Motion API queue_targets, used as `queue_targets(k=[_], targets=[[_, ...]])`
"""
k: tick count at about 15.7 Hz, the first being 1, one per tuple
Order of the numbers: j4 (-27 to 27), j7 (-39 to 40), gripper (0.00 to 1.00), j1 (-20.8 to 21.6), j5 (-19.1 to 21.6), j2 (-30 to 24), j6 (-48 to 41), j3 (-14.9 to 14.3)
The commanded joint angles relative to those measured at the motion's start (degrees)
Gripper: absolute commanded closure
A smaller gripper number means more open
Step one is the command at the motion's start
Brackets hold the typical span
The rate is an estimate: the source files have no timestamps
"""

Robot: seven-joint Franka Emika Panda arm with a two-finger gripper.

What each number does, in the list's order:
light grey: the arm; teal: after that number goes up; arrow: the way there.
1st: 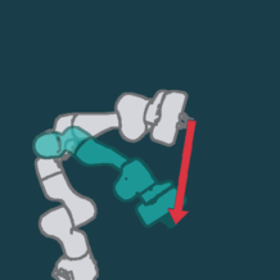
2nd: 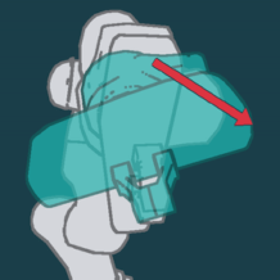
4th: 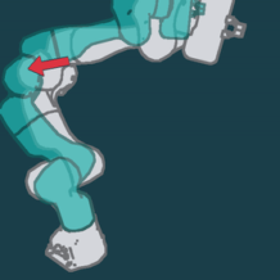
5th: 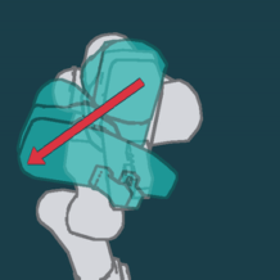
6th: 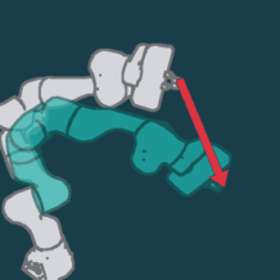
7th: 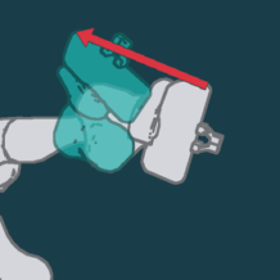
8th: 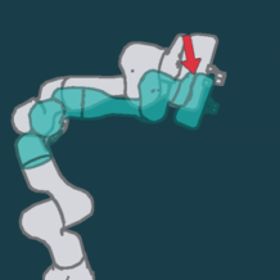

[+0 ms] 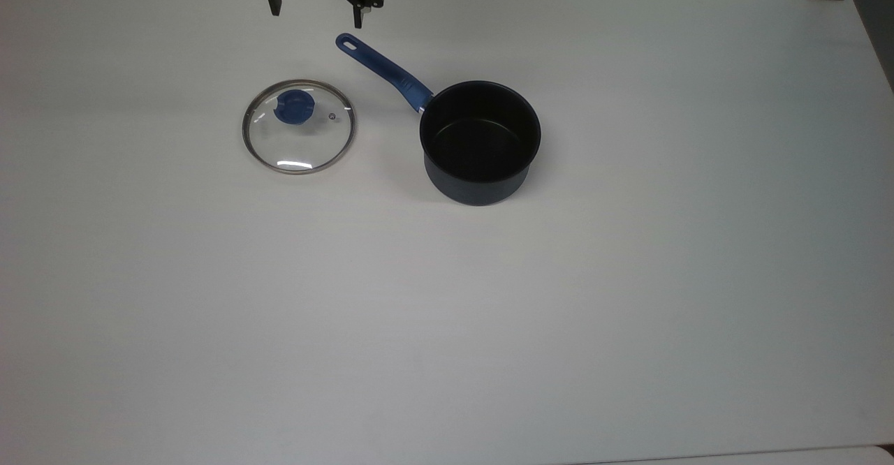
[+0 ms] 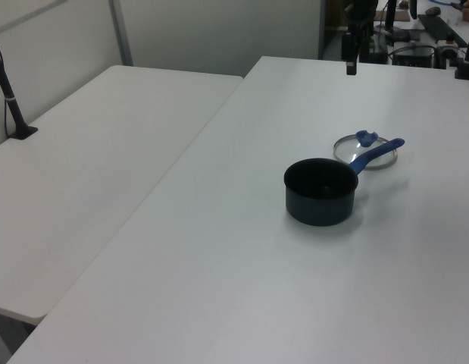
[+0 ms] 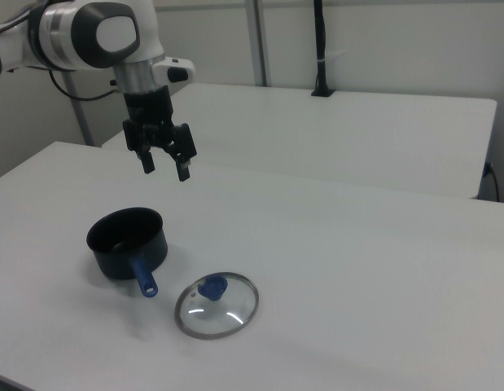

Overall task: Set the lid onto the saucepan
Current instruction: 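Move the gripper from rest toward the glass lid's blue knob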

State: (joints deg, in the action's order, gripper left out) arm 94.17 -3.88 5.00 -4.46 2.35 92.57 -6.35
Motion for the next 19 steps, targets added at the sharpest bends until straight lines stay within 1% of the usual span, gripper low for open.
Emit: queue_targets(k=[1,7,10,15,17,19], targets=[[0.4,-0.08,0.0,-0.86,0.15,-0.68,-0.99,1.08],[0.32,-0.08,0.0,-0.78,0.24,0.2,-0.29,1.17],[0.32,-0.08,0.0,-0.86,0.06,0.55,-0.38,2.4],[0.84,-0.08,0.0,-2.0,0.24,0.81,-0.29,2.49],[2.07,0.01,0.0,-2.88,0.24,0.99,0.23,2.49],[3.73,0.01,0.0,-3.94,0.24,1.08,2.6,2.49]])
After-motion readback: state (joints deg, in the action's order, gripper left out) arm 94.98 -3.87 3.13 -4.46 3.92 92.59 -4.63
